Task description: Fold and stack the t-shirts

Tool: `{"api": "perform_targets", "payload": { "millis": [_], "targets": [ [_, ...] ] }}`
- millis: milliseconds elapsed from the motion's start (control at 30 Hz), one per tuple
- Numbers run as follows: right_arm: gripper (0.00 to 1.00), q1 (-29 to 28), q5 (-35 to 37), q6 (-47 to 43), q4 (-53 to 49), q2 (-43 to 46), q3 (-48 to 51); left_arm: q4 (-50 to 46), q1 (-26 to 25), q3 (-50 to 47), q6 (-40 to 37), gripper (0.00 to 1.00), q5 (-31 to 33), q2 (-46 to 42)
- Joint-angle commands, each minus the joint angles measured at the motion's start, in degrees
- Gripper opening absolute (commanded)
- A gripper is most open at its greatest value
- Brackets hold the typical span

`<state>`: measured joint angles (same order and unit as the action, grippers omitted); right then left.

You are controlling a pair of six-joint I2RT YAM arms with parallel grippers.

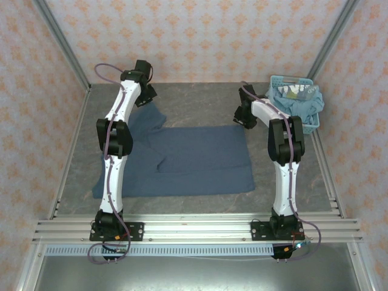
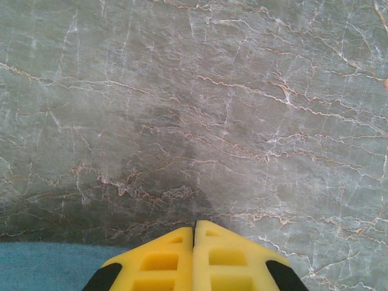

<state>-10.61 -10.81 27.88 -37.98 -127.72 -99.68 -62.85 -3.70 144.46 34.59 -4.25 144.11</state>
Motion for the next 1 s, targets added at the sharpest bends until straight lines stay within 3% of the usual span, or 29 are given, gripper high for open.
{"api": "perform_targets", "payload": {
  "millis": [0,333,700,967],
  "targets": [
    [0.32,-0.8,0.7,1.4,-3.4,-0.2,0.1,-2.3,0.5,-0.3,-0.9,0.00,1.0,-2.3],
    [0.01,-0.4,4.7,1.6,-6.7,-1.1,-2.6,-2.0,2.4,-0.1,-1.4,0.00,0.2,-2.0],
    [0.00,2.7,8.6,-0.6,-12.2,-2.7,-12.9,6.9,4.1,3.2,2.8,0.00,-13.8,1.3],
    [0.00,2.9,7.4,-1.0,-14.1,-2.9,-15.1,5.0,3.7,3.0,1.6,0.00,-12.2,0.7]
  ]
}}
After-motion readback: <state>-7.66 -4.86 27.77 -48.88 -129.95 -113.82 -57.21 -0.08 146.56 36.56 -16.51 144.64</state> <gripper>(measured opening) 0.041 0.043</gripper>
